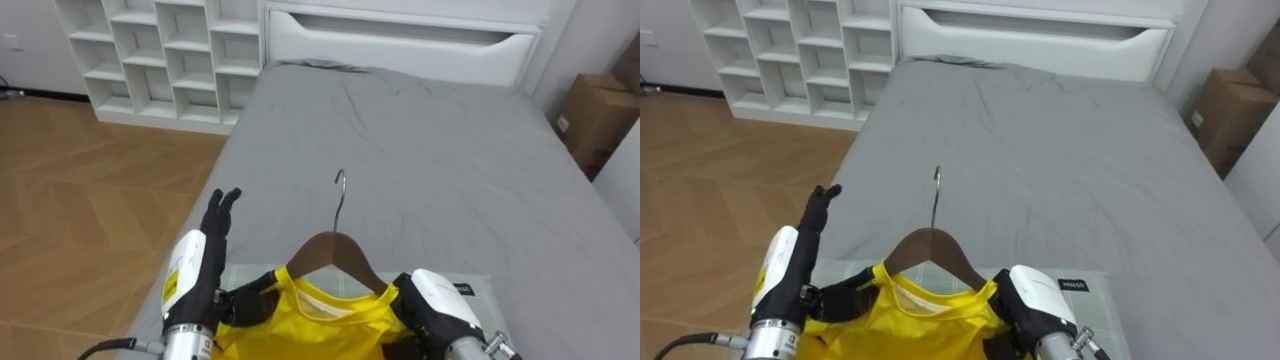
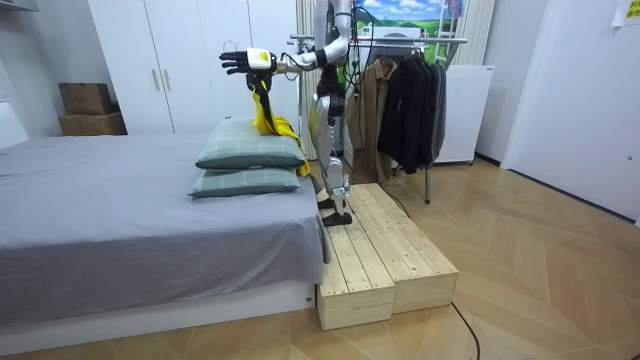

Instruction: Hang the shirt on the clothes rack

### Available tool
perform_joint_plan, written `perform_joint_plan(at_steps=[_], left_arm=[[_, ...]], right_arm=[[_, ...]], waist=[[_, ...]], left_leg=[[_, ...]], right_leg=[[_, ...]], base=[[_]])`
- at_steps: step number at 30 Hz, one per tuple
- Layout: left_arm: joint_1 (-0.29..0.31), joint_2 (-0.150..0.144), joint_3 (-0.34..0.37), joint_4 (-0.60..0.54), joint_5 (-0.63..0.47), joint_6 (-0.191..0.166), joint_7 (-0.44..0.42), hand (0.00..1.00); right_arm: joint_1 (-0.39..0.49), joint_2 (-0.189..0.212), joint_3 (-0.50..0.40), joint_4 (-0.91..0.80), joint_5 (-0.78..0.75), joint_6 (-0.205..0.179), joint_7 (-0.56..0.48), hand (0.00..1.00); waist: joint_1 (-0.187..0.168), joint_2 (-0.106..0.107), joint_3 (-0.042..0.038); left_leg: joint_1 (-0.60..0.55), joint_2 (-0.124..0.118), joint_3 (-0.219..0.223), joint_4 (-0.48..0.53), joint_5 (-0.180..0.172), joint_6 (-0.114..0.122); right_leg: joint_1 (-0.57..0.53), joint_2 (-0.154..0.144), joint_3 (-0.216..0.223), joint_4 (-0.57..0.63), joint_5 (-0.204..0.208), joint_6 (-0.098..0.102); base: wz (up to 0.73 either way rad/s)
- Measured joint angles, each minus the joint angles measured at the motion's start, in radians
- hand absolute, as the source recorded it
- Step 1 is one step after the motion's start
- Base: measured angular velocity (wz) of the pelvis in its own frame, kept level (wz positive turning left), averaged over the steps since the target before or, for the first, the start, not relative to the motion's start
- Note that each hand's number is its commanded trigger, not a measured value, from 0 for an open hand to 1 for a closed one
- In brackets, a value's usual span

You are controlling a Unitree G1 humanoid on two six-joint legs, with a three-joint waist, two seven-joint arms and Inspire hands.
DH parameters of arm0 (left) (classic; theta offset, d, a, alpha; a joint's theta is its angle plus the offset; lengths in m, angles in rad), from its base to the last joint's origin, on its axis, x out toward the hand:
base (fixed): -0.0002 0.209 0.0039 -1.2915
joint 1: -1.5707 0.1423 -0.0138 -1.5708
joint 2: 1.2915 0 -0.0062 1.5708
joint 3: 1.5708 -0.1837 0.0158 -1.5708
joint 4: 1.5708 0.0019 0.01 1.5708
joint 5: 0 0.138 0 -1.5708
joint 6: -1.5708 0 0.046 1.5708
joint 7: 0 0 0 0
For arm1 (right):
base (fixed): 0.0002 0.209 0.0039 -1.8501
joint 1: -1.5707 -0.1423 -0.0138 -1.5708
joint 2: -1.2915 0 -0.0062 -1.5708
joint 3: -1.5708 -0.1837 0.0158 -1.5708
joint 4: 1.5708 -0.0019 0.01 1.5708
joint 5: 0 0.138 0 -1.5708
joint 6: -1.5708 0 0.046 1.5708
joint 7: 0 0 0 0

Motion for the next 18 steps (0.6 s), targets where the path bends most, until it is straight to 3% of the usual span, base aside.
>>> perform_joint_plan(at_steps=[9,18], left_arm=[[0.0,-0.001,0.0,0.006,-0.003,0.0,-0.062,0.0],[-0.019,0.003,-0.015,0.085,-0.149,0.0,-0.131,0.0]], right_arm=[[0.0,0.002,-0.001,0.0,-0.007,0.0,0.011,1.0],[-0.001,0.001,-0.005,0.004,-0.04,0.0,0.011,1.0]], waist=[[0.001,-0.004,0.0033],[0.0,0.0,0.0062]], left_leg=[[0.006,0.001,0.003,-0.003,0.0,0.0],[0.007,0.002,0.008,-0.008,0.0,0.0]], right_leg=[[-0.001,0.0,0.012,0.0,0.0,0.0],[-0.002,0.002,0.02,0.0,0.0,0.0]], base=[[0.0],[-0.01]])
